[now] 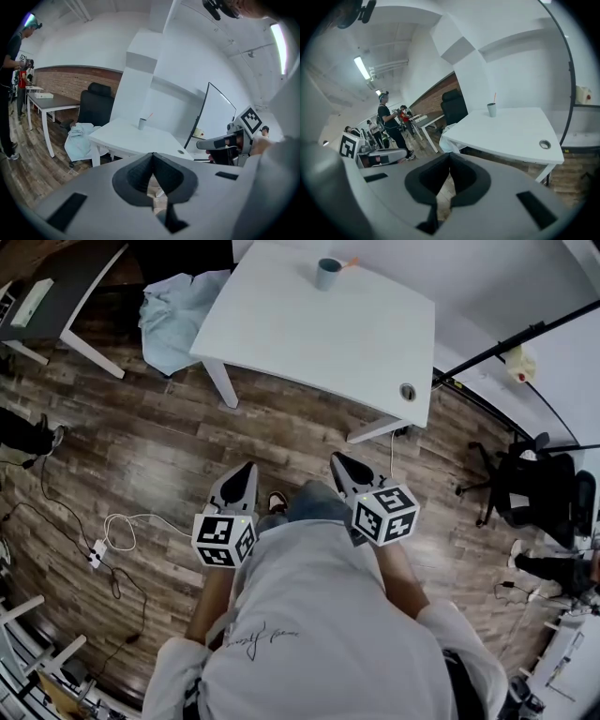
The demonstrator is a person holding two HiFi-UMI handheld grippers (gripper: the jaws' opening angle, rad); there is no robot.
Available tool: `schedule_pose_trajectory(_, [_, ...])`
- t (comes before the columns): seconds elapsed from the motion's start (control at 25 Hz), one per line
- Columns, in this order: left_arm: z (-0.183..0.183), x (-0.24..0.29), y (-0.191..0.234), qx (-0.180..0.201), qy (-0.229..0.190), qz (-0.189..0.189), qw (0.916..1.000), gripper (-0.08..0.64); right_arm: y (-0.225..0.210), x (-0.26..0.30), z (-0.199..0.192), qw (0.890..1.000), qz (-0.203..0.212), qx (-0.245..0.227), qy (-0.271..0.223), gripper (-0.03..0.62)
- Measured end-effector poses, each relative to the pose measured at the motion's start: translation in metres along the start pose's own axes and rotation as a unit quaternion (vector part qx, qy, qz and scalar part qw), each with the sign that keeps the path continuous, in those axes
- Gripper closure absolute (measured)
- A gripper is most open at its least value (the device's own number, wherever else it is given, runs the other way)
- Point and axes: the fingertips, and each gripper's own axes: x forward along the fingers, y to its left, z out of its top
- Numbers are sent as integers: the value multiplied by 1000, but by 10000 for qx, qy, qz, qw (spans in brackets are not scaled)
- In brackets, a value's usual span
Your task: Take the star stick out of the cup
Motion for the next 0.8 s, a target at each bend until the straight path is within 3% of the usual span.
schedule_pose_trajectory(0.4, [-5,15,17,-201,176,26,9996,557,-5,33,4,9996,9,-48,271,583])
schedule_pose_trajectory(0.8, [26,58,33,-132,216,-78,9996,557,-34,74,35,9995,-45,51,321,583])
